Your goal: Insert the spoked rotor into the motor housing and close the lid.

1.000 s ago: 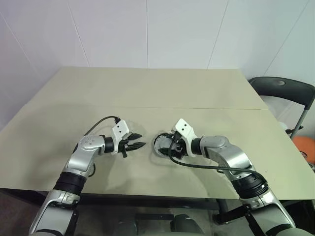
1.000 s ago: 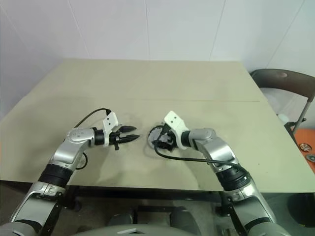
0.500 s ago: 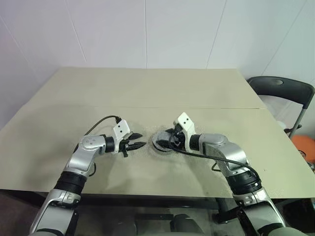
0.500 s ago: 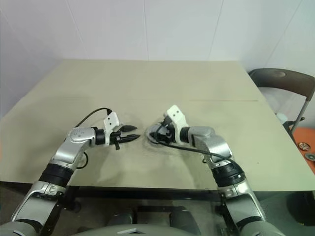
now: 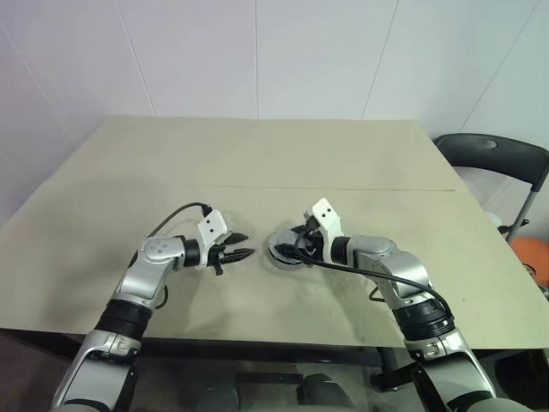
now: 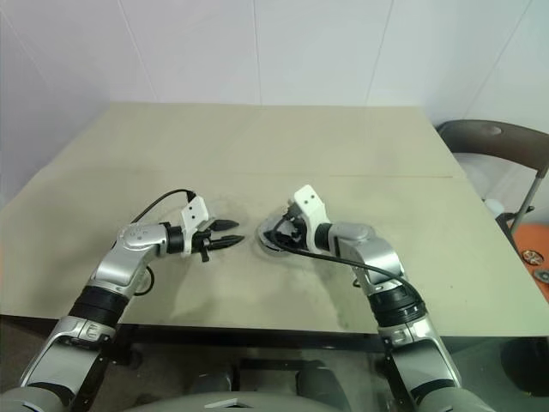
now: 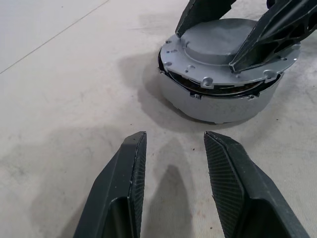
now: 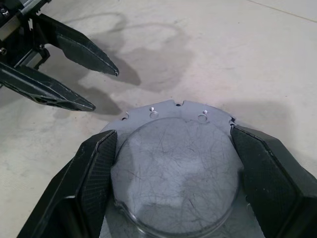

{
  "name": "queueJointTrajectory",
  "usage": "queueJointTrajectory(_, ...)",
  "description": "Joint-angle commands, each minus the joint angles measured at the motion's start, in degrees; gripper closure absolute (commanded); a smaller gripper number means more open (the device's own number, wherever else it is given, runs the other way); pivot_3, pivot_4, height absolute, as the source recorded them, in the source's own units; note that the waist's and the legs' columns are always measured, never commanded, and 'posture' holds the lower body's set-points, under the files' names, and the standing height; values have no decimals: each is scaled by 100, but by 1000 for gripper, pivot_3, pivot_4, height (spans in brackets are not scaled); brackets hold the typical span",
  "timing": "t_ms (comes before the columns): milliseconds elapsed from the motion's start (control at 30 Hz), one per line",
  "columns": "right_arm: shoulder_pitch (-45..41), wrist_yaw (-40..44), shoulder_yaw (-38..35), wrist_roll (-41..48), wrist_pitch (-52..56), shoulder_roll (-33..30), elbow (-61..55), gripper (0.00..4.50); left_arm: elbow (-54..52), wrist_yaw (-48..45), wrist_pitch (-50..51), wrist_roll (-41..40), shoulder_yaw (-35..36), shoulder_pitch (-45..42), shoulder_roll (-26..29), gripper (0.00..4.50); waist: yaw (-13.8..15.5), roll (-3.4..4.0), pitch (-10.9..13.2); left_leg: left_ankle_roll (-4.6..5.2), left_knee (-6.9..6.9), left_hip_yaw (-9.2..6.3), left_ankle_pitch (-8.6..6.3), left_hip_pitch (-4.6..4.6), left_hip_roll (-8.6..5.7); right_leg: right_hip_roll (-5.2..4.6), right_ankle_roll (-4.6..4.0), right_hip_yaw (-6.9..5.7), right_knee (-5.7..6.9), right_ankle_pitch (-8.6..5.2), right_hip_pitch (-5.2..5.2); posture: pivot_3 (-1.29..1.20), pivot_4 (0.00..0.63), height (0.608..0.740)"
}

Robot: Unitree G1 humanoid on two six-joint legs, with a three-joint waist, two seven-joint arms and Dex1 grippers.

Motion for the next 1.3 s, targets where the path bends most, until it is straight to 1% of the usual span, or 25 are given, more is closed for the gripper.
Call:
queueJointTrajectory(33,48,-159,-132,-12,10,-6,-252,1192,-143,0,-80,-5,59,-28,41,2560,2,0,0,0,0,0,0,0,0,0,0,0,0,0,0,0,0,740)
queueJointTrajectory(233,190,-327,-196,76,116,56,-450,1192,-134,0,-83,4,47,-22,47,2560,6,0,0,0,0,0,0,-1,0,0,0,0,0,0,0,0,0,740)
queueJointTrajectory(400,258,-690,-318,19,98,154,-566,1192,-131,-13,-88,6,45,-58,52,2560,5,0,0,0,-1,0,0,0,0,0,0,0,0,0,0,0,0,740)
queueJointTrajectory(500,181,-974,-384,-123,-132,218,-396,1192,-123,-21,-92,14,35,-56,54,2560,6,0,0,0,0,0,0,0,0,0,0,0,0,0,0,0,0,740)
queueJointTrajectory(633,137,-998,-364,-103,-278,252,-346,1192,-86,-28,-105,30,25,-56,50,2560,6,0,0,0,1,0,0,-1,0,-1,0,0,0,0,0,0,0,740)
queueJointTrajectory(733,70,-1239,-367,-306,-474,259,-245,1192,-100,-18,-101,28,31,-47,48,2560,5,0,0,0,0,0,0,-1,0,0,0,0,0,0,0,0,0,740)
queueJointTrajectory(967,151,-864,-287,-54,-303,215,-415,1192,-76,-7,-123,38,23,-28,38,2560,-3,0,0,0,0,0,0,-1,0,0,0,0,0,0,-1,0,0,740)
queueJointTrajectory(1133,183,-798,-243,-97,-295,169,-460,1192,-35,-14,-137,46,8,-44,27,2560,-5,1,0,0,-1,0,0,-1,0,0,0,0,0,0,-2,0,0,740)
queueJointTrajectory(1300,200,-568,-25,-222,-320,-33,-539,1192,22,-19,-171,65,0,-80,36,2560,-4,1,1,0,-2,0,0,-1,0,0,0,1,0,0,-2,0,0,740)
